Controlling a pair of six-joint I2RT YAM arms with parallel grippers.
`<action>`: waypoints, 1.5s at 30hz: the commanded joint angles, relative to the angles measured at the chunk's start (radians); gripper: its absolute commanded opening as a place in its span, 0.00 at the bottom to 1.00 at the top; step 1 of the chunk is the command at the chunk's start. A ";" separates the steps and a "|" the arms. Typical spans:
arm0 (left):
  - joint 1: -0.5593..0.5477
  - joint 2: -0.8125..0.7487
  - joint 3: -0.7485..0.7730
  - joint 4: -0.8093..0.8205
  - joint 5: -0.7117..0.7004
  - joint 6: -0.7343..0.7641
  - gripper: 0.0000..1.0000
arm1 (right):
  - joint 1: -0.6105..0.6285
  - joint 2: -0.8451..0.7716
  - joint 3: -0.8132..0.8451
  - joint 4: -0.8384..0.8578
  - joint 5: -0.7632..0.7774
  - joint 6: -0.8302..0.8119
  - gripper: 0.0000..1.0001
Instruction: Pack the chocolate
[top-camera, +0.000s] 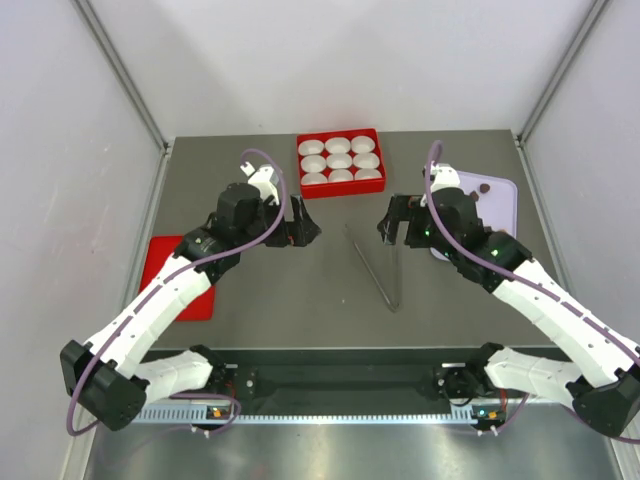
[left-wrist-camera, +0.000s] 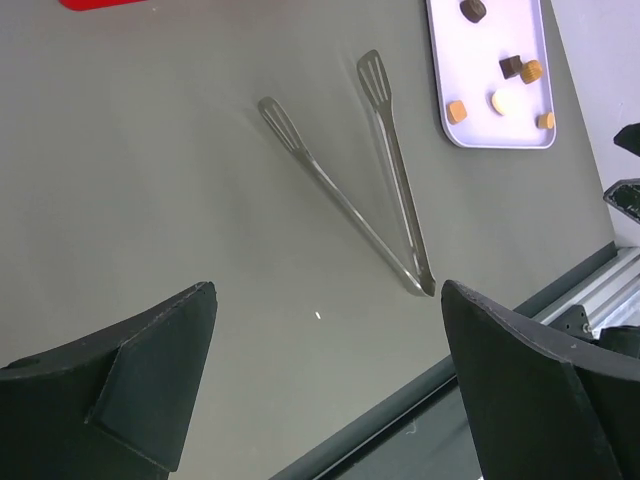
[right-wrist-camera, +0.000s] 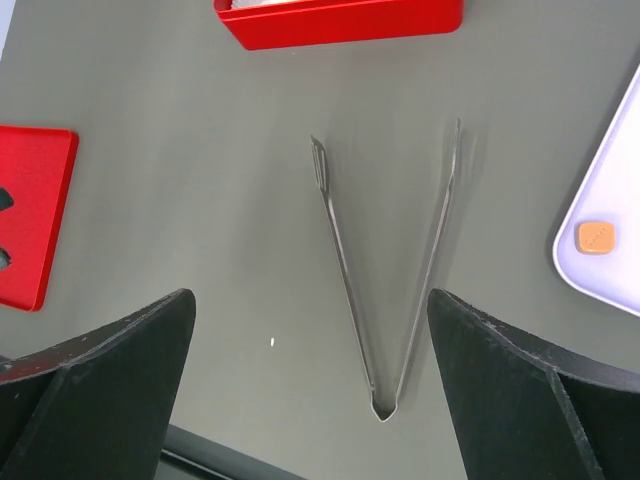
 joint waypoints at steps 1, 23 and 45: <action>0.000 -0.025 0.009 0.037 -0.001 0.023 0.99 | 0.012 -0.028 0.014 0.046 0.036 0.006 1.00; 0.000 -0.149 -0.045 -0.043 -0.185 0.063 0.99 | 0.035 0.179 -0.172 0.092 0.087 -0.093 1.00; 0.000 -0.179 -0.097 -0.015 -0.175 0.034 0.99 | 0.133 0.319 -0.404 0.409 0.148 -0.061 1.00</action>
